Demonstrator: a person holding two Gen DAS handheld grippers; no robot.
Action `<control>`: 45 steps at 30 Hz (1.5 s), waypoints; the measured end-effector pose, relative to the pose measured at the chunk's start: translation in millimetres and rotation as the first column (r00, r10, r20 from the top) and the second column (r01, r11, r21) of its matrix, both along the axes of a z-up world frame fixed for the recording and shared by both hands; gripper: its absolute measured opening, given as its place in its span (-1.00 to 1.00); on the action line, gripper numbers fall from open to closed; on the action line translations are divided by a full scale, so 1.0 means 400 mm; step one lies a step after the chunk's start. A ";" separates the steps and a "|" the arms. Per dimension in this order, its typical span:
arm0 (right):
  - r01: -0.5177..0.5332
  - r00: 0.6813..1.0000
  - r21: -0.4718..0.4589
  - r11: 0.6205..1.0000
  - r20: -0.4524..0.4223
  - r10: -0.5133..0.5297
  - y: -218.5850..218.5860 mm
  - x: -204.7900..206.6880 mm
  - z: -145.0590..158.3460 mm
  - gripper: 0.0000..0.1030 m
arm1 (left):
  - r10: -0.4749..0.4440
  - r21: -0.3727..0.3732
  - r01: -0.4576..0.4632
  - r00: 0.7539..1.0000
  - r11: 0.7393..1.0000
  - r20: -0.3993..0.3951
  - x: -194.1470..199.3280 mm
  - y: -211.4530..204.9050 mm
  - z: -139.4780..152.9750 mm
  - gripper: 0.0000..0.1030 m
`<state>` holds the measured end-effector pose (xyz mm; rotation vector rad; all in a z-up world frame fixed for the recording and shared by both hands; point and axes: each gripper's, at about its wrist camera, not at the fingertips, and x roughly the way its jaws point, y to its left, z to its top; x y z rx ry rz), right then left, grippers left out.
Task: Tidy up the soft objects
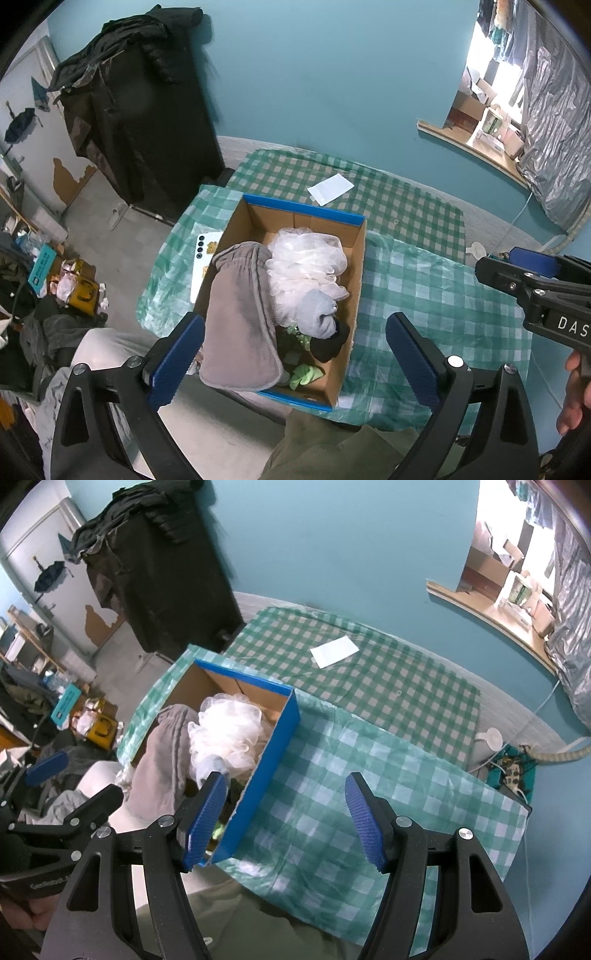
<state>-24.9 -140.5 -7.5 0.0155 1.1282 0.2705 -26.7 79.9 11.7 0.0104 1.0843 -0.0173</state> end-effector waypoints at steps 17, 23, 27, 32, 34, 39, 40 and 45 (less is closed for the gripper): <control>-0.011 1.000 0.006 1.000 0.000 0.011 -0.006 0.012 0.007 0.29 | 0.006 0.009 -0.006 1.000 1.000 -0.005 0.003 -0.008 0.007 0.93; -0.012 1.000 0.008 1.000 -0.001 0.012 -0.003 0.009 0.007 0.29 | 0.002 0.014 -0.002 1.000 1.000 -0.009 -0.006 -0.010 0.006 0.94; -0.010 1.000 0.009 1.000 0.001 0.010 -0.003 0.010 0.007 0.29 | 0.004 0.016 -0.004 1.000 1.000 -0.008 -0.008 -0.011 0.006 0.94; -0.012 1.000 0.008 1.000 0.000 0.012 -0.006 0.007 0.006 0.29 | 0.005 0.016 -0.005 1.000 1.000 -0.010 -0.006 -0.011 0.005 0.94; -0.014 1.000 0.009 1.000 -0.002 0.014 -0.001 0.007 0.006 0.29 | 0.005 0.017 -0.005 1.000 1.000 -0.011 -0.011 -0.011 0.001 0.94; -0.013 1.000 0.010 1.000 -0.003 0.013 0.004 0.004 0.008 0.29 | -0.001 0.020 0.001 1.000 1.000 -0.015 -0.018 -0.009 -0.002 0.94; -0.012 1.000 0.010 1.000 -0.003 0.012 0.004 0.004 0.008 0.29 | -0.002 0.020 0.002 1.000 1.000 -0.015 -0.018 -0.010 -0.002 0.94; -0.013 1.000 0.010 1.000 -0.002 0.013 0.005 0.005 0.009 0.29 | -0.009 0.021 0.009 1.000 1.000 -0.019 -0.023 -0.005 -0.006 0.94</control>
